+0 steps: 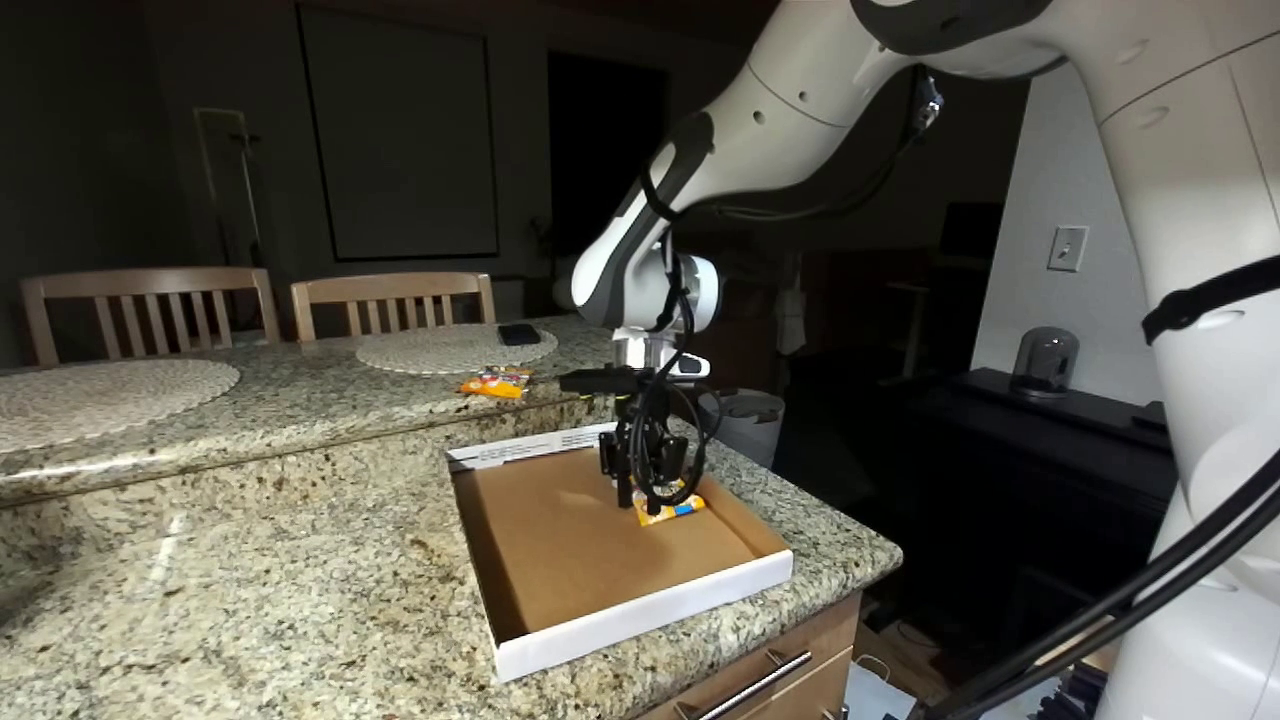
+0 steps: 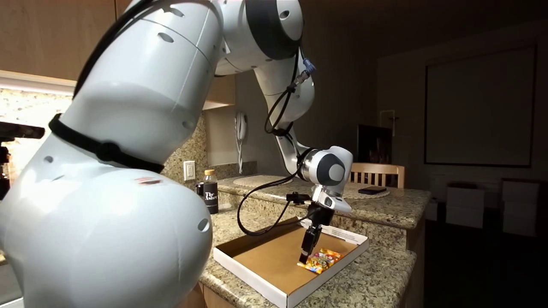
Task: Remove the objects from the box
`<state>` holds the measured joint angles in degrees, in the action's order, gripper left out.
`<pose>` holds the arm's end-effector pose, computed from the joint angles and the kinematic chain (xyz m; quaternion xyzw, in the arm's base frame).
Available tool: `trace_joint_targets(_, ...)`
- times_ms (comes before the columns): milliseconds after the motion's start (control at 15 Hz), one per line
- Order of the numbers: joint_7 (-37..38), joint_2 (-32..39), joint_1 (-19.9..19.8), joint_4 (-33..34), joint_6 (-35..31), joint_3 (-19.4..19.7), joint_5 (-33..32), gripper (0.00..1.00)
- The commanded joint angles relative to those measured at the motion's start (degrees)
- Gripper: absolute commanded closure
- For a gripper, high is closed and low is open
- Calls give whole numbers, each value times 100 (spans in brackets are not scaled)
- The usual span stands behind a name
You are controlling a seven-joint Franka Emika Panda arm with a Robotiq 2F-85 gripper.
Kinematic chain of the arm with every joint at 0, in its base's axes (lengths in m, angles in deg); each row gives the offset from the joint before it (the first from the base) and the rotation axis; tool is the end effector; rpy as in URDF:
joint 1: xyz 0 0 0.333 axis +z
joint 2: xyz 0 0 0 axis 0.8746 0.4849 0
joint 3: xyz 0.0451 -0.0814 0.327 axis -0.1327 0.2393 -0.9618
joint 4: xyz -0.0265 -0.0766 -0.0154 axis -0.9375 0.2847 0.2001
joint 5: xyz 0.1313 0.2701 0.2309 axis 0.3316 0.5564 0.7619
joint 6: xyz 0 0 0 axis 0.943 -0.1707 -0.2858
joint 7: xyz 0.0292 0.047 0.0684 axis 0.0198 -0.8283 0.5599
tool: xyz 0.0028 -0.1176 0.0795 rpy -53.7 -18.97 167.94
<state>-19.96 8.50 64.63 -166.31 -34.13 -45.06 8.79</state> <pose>0.5540 0.0374 0.2139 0.7696 -0.6105 -0.1870 0.0029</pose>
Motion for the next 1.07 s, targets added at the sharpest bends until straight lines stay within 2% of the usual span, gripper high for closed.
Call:
trace_joint_targets(0,334,54,73,-32,-169,115,-138,76)
trace_joint_targets(67,364,43,69,-42,-198,131,-143,85)
trace_joint_targets(133,375,25,57,-50,-157,143,-144,79)
trace_joint_targets(200,384,-3,50,-69,-152,154,-145,53)
trace_joint_targets(333,342,-86,26,-140,-159,163,-107,53)
trace_joint_targets(467,339,-119,25,-170,-186,179,-100,43)
trace_joint_targets(533,349,-124,26,-169,-193,187,-95,86)
trace_joint_targets(600,343,-128,26,-167,-185,191,-95,82)
trace_joint_targets(667,339,-127,24,-167,-170,194,-94,84)
trace_joint_targets(733,337,-136,22,-174,-155,198,-97,89)
trace_joint_targets(800,335,-139,18,-183,-134,203,-100,45)
trace_joint_targets(867,349,-147,22,-200,-134,209,-103,50)
trace_joint_targets(933,341,-174,26,-227,-131,206,-104,49)
trace_joint_targets(1000,346,-228,37,-282,-159,209,-116,43)
